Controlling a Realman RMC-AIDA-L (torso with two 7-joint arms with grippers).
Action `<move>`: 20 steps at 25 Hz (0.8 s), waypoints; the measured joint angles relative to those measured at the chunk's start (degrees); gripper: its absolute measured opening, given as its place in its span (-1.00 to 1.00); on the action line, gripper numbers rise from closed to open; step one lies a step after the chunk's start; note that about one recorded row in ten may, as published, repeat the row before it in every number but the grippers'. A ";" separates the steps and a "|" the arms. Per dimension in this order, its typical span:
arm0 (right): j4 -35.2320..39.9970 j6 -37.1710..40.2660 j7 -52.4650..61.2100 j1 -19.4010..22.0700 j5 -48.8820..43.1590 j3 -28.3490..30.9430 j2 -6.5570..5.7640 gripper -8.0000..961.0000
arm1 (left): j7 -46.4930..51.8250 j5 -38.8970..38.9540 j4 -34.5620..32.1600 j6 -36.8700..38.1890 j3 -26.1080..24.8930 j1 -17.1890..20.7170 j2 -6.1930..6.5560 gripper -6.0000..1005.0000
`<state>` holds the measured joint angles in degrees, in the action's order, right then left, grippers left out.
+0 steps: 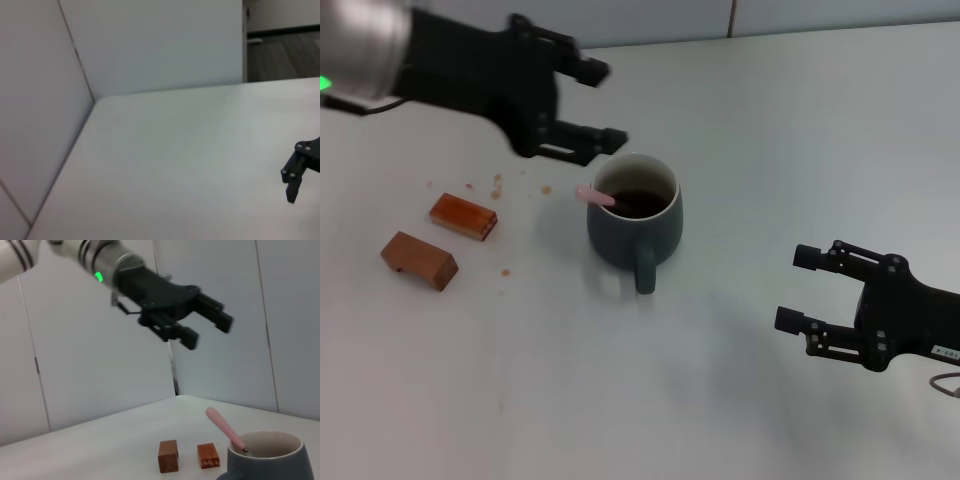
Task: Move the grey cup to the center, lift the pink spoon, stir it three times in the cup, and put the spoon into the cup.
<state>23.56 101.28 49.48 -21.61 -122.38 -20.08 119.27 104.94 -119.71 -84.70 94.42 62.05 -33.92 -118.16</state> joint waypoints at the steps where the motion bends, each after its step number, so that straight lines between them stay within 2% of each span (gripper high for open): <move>1: 0.00 0.05 0.00 0.00 0.03 0.05 0.00 0.64 | -0.43 0.60 -0.72 -0.01 -0.11 1.07 0.00 0.16; 2: 0.00 0.08 0.00 0.00 0.06 0.09 0.00 0.64 | -2.18 2.30 -3.08 0.06 -0.48 4.99 0.03 0.22; 4: 0.00 0.19 0.00 0.00 0.10 0.20 0.00 0.64 | -4.22 4.56 -4.74 -0.09 -0.80 9.52 0.04 0.35; 7: -0.01 0.20 -0.14 -0.01 0.11 0.29 0.00 0.64 | -9.28 9.78 -4.40 -0.90 -1.82 17.41 -0.08 0.54; 10: 0.00 0.32 -0.32 0.00 0.13 0.43 0.00 0.64 | -14.97 14.52 0.15 -1.16 -3.56 22.37 -0.17 0.62; 12: -0.02 0.42 -0.48 0.00 0.13 0.46 0.00 0.64 | -14.97 14.52 0.15 -1.16 -3.56 22.37 -0.17 0.67; 13: -0.05 0.46 -0.56 -0.01 0.13 0.47 0.01 0.64 | -21.07 18.24 7.67 -1.15 -5.26 24.80 -0.15 0.69; 14: -0.14 0.48 -0.67 0.00 0.13 0.47 0.05 0.64 | -27.87 19.68 17.64 -1.00 -6.49 25.29 -0.11 0.69; 16: -0.20 0.50 -0.70 -0.01 0.13 0.47 0.05 0.64 | -27.87 19.68 17.64 -1.00 -6.49 25.29 -0.11 0.69; 17: -0.25 0.58 -0.71 0.00 0.13 0.45 0.06 0.64 | -29.67 19.96 20.53 -0.98 -6.84 25.25 -0.09 0.69; 18: -0.32 0.64 -0.79 -0.01 0.15 0.43 0.06 0.64 | -36.36 20.09 29.65 -1.07 -7.72 24.73 -0.09 0.69; 20: -0.60 0.77 -1.23 -0.09 0.19 0.40 0.09 0.64 | -41.52 20.23 35.39 -1.04 -8.02 24.44 -0.22 0.69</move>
<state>22.96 102.05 48.24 -21.71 -122.18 -19.68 119.36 63.42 -99.48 -49.30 93.38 54.03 -9.48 -118.38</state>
